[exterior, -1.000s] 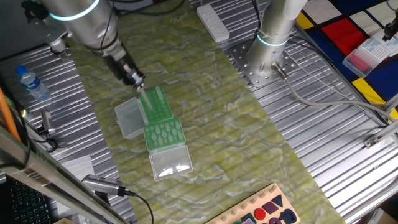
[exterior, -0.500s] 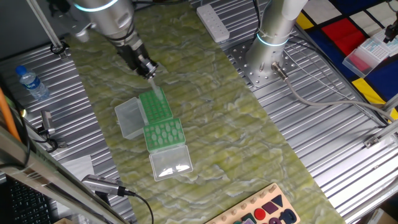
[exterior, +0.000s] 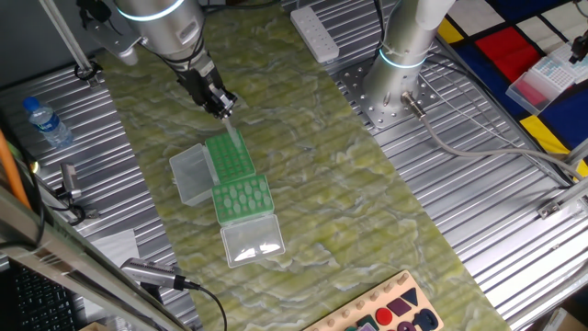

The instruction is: Transfer all large pipette tips from one holder to another

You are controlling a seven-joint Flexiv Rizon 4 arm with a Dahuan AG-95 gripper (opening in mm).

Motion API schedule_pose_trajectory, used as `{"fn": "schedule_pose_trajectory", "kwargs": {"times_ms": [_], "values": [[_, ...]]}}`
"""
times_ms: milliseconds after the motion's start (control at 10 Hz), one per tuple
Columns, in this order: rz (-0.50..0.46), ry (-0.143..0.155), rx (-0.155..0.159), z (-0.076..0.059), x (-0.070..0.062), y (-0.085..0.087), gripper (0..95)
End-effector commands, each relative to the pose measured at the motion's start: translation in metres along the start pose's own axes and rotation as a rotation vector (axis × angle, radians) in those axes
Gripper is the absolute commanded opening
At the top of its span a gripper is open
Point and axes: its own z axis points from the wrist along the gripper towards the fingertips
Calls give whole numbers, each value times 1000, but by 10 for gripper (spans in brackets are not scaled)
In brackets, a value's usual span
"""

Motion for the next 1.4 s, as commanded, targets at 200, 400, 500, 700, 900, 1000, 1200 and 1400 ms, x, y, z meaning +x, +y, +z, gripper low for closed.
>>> {"fn": "schedule_pose_trajectory", "kwargs": {"times_ms": [200, 400, 500, 700, 900, 1000, 1200, 1400], "values": [[-2, -5, 3, 3, -1, -2, 0], [0, -6, 3, 5, -2, -2, 0], [3, -8, 3, 6, -3, -2, 0], [7, -10, 6, 9, -5, 0, 0], [5, -10, 5, 9, -4, 1, 0], [6, -7, 7, 7, -3, 1, 0], [5, -7, 6, 6, -2, 2, 0], [3, -9, 6, 7, 0, 2, 0]]}}
